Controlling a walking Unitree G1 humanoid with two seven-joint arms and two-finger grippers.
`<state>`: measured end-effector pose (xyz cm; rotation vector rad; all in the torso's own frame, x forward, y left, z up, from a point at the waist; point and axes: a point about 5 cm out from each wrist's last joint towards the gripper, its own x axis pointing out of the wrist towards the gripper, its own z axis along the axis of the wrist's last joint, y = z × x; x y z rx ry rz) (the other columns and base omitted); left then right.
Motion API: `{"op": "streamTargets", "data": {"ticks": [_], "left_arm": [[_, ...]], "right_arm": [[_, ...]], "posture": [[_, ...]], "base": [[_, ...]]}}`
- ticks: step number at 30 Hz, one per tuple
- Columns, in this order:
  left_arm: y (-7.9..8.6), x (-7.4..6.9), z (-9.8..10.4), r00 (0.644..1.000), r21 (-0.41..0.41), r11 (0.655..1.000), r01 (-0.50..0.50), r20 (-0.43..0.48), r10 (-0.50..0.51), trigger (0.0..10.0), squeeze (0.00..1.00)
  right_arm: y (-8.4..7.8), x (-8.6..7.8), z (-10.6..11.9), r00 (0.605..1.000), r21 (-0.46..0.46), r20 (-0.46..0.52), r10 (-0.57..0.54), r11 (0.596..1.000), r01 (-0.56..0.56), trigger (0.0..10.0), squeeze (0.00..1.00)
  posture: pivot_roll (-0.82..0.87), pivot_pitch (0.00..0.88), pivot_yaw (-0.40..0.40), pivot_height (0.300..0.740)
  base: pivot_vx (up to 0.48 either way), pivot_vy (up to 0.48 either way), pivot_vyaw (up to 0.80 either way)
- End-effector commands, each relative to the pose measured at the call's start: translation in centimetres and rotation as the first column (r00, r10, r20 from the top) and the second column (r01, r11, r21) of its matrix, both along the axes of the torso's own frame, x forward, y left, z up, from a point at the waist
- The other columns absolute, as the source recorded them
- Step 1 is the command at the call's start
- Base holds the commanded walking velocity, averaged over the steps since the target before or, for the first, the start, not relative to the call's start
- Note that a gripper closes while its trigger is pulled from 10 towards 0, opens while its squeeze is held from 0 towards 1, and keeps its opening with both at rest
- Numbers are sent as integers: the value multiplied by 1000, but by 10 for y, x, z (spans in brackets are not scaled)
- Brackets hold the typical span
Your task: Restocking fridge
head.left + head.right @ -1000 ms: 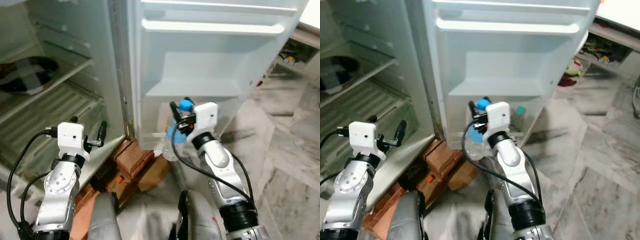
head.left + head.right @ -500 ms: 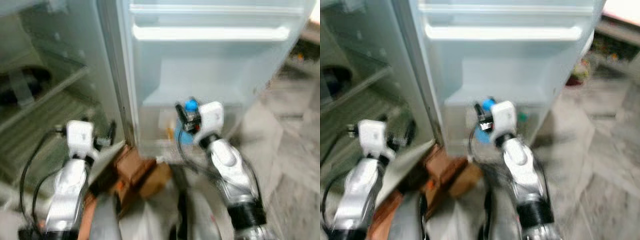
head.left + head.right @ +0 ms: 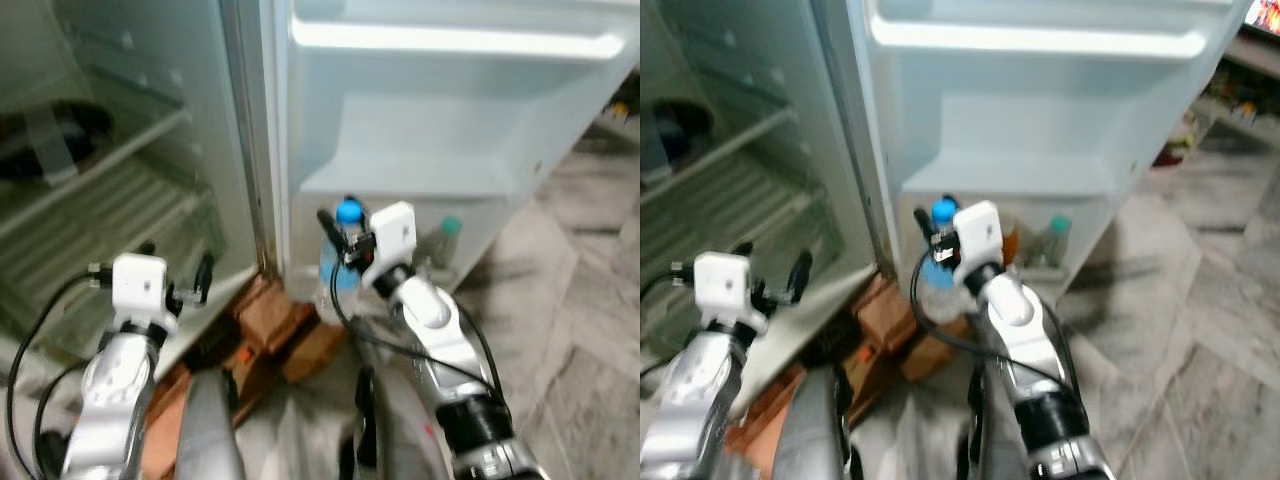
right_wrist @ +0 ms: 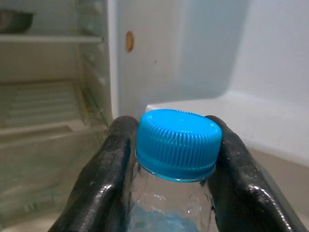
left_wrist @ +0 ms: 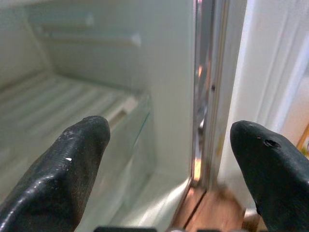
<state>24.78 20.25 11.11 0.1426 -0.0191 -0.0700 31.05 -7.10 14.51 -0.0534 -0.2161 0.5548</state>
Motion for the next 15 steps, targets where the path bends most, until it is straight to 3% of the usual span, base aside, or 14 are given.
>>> {"op": "streamTargets", "data": {"ticks": [1, 8, 13, 15], "left_arm": [[3, -6, 2, 1000, 10, 1000, -3, -12, 3, 10000, 0], [21, -29, 8, 998, 56, 998, -35, -46, 38, 10000, 0], [21, -38, 12, 998, 58, 998, -36, -57, 39, 10000, 0], [20, -44, 14, 997, 57, 998, -36, -64, 39, 10000, 0]], "right_arm": [[5, 3, 3, 999, -18, 34, 27, 999, -26, 10000, 0], [22, 25, 11, 979, -187, 198, 38, 982, -1, 10000, 0], [34, 29, 16, 952, -264, 301, 56, 964, 27, 10000, 0], [45, 31, 22, 907, -335, 415, 69, 939, 82, 10000, 0]], "posture": [[170, 231, -32, 543], [237, 292, -35, 543], [255, 324, -38, 543], [269, 353, -38, 543]], "base": [[0, 0, 0], [0, 0, 0], [0, 0, 0], [0, 0, 0]]}}
